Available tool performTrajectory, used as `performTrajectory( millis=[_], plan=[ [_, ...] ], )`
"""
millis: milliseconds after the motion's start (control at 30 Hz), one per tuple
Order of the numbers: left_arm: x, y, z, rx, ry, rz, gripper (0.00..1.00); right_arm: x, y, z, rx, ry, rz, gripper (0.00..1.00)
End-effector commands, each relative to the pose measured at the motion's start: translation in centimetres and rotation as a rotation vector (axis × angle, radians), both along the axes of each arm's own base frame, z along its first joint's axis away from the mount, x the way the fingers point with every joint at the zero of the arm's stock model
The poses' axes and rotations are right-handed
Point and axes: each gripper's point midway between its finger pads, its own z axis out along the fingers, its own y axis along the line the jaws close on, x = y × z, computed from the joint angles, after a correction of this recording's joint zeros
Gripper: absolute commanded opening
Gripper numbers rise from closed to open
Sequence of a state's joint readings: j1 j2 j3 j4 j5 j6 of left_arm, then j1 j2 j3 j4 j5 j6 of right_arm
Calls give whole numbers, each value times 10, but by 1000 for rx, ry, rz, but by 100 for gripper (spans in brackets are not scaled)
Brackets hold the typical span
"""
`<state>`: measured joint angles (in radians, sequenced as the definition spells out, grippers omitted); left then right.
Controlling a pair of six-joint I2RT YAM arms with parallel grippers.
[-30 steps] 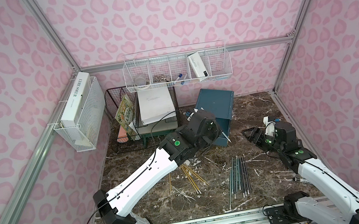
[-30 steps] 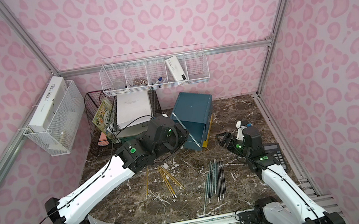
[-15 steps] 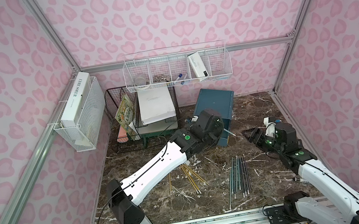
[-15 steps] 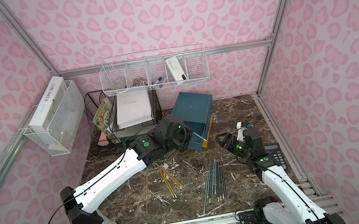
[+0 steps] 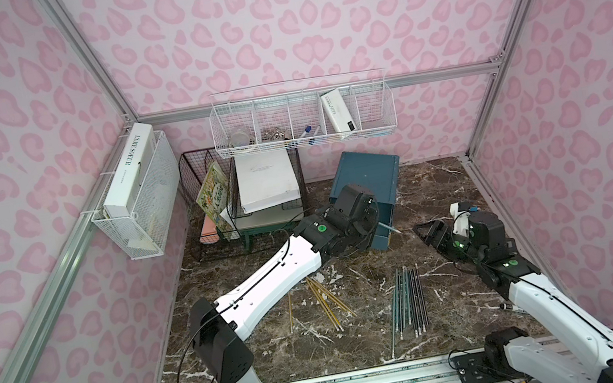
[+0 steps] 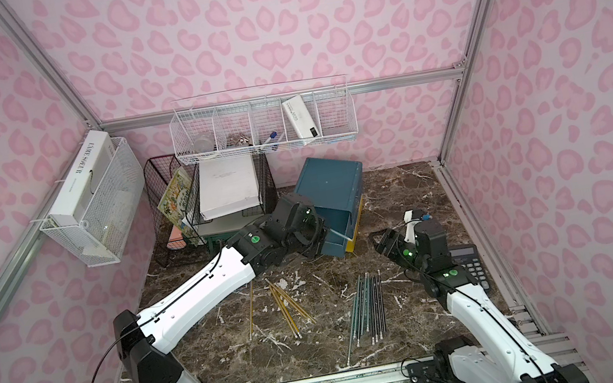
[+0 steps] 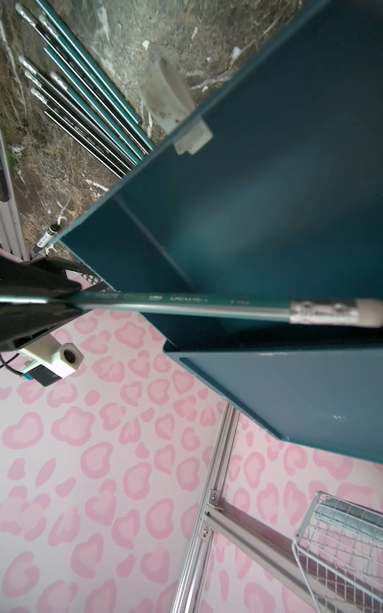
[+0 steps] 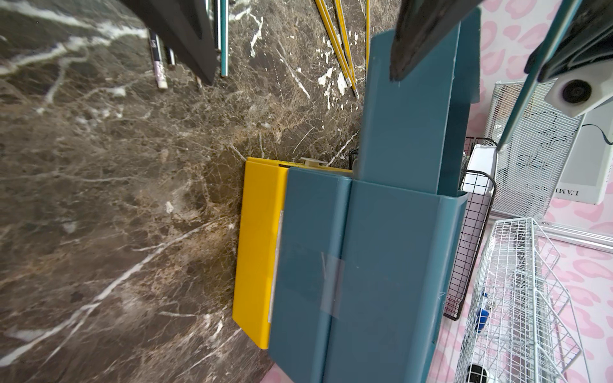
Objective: Please place the pencils in the drawer according to their color
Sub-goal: Place the pencil in the drawer.
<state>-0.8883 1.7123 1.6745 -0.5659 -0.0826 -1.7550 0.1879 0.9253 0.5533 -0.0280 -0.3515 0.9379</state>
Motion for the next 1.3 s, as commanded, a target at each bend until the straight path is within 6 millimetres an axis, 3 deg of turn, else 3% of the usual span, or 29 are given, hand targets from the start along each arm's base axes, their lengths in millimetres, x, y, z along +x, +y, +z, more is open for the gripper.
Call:
performTrajectory(
  millis=[0, 533, 1267],
  plan=[
    [-1, -1, -8, 9, 42, -26, 0, 4, -1, 3, 2, -21, -10, 81],
    [25, -1, -26, 32, 68, -91, 0, 6, -2, -3, 0, -11, -16, 81],
    [50, 22, -38, 121, 46, -106, 0, 2, -7, -5, 1, -11, -26, 81]
  ],
)
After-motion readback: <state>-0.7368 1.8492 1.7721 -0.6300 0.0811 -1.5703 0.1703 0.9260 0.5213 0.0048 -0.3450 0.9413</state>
